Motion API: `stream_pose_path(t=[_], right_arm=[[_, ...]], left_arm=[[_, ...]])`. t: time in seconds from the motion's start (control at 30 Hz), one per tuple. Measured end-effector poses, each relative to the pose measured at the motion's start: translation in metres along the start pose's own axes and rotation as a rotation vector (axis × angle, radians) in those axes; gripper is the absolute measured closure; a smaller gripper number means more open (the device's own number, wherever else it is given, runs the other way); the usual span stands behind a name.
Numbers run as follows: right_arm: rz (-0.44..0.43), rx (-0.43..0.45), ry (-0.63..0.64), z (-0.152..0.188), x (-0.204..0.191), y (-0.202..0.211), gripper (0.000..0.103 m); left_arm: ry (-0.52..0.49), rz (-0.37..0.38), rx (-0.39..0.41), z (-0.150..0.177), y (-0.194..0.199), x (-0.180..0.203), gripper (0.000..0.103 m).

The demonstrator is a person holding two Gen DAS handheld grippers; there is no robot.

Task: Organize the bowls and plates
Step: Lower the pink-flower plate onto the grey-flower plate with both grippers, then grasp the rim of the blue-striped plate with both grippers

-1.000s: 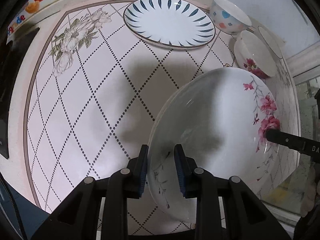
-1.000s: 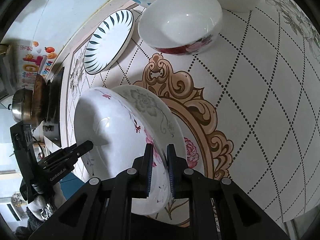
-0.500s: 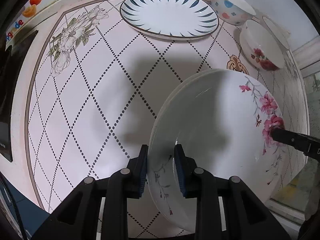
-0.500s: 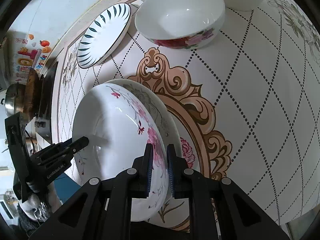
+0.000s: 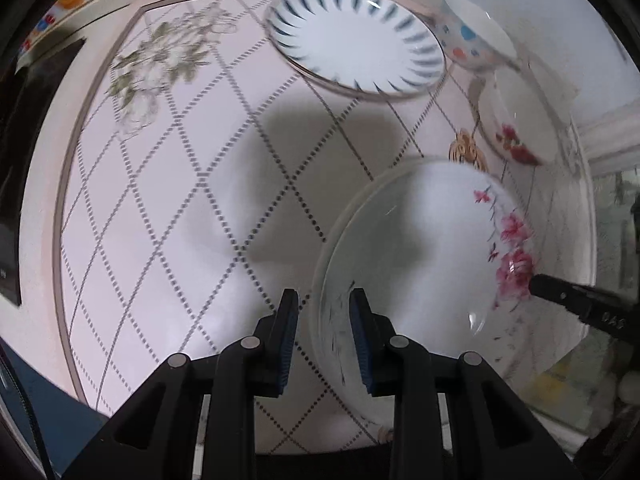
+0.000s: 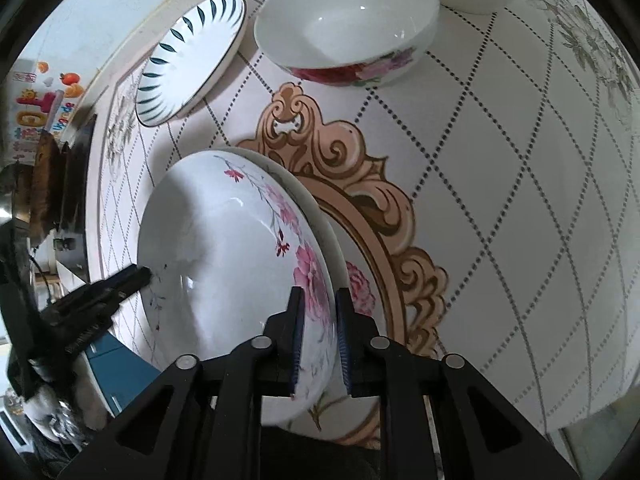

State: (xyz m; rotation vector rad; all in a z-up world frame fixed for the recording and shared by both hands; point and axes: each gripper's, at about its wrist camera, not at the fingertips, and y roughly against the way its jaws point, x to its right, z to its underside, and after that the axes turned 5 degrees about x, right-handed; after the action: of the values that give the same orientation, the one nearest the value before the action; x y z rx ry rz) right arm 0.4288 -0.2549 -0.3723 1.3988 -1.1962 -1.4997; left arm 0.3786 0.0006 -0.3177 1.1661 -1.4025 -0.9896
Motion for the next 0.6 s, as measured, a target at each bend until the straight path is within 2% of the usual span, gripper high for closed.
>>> stream_pose_path(t=[0.1, 0.23, 0.3, 0.37, 0.5, 0.6], right_arm=[[-0.024, 0.044, -0.035, -0.001, 0.002, 0.017, 0.083], [-0.123, 0.144, -0.131, -0.02, 0.0, 0.042, 0.082], [-0.178, 0.178, -0.173, -0.04, -0.006, 0.047, 0.071], [-0.203, 0.211, -0.206, -0.063, -0.017, 0.047, 0.067], [-0.162, 0.265, -0.191, -0.116, -0.049, 0.037, 0.067], [-0.129, 0.253, -0.179, -0.15, -0.07, 0.018, 0.067]], left_arm=[[0.042, 0.02, 0.044, -0.012, 0.02, -0.009, 0.073], [0.066, 0.045, 0.098, -0.039, 0.032, -0.018, 0.066], [0.069, 0.039, 0.105, -0.063, 0.029, -0.023, 0.065], [0.072, 0.039, 0.099, -0.09, 0.021, -0.031, 0.065], [0.068, 0.026, 0.085, -0.131, -0.003, -0.048, 0.066], [0.048, 0.027, 0.069, -0.165, -0.026, -0.057, 0.066]])
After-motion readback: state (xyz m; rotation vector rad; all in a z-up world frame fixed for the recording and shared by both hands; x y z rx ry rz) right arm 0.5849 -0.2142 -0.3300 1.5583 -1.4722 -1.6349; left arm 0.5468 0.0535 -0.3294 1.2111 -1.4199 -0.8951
